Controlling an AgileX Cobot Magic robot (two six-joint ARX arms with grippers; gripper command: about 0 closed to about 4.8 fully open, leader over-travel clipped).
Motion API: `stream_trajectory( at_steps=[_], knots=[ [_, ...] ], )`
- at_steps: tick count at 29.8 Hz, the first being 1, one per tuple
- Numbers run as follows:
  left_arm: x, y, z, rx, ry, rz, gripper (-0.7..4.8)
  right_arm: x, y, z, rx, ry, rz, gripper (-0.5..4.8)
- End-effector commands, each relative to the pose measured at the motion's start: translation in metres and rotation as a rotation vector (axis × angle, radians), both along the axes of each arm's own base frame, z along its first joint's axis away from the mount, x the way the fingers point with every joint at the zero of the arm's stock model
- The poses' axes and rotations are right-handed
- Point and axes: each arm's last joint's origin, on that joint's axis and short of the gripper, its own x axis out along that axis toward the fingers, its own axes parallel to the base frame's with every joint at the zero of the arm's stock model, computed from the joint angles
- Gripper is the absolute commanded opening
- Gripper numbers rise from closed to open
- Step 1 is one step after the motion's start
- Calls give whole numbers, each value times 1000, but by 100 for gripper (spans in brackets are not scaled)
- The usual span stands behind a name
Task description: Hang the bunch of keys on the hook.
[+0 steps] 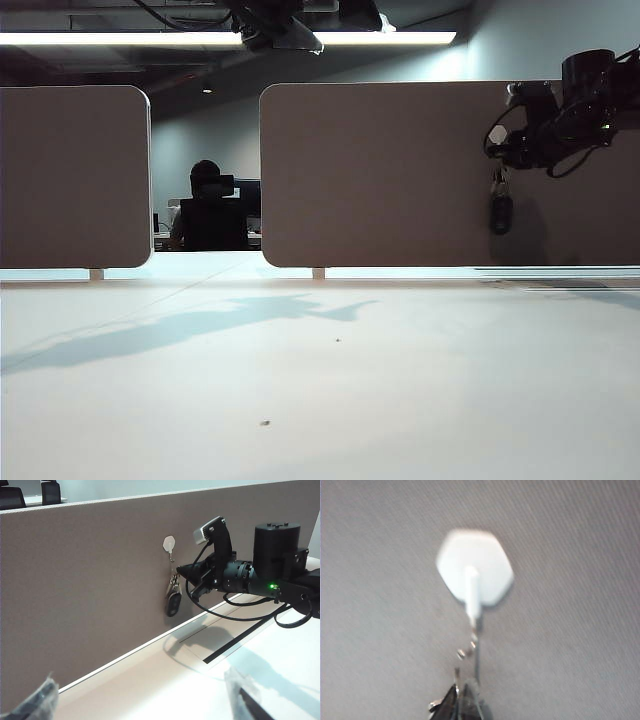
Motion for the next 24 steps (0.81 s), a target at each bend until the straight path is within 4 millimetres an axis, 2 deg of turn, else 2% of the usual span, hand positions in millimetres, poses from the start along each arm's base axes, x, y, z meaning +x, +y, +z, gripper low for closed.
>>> stream_trajectory(
  at_steps=[1, 7, 11, 20, 24],
  knots=[
    [0, 0, 3, -7, -18, 0, 479, -5, 4, 20, -3, -58, 31, -6],
    [0, 0, 3, 6, -28, 1, 479, -6, 2, 25, -11, -91, 23, -6],
    [0, 1, 3, 13, -34, 14, 479, -5, 0, 25, -14, -106, -42, -6],
    [1, 1, 4, 9, -41, 15, 479, 4, -5, -3, -11, -54, -78, -6],
    [1, 1, 3, 10, -39, 15, 479, 5, -5, -9, -11, -39, -80, -6]
  ],
)
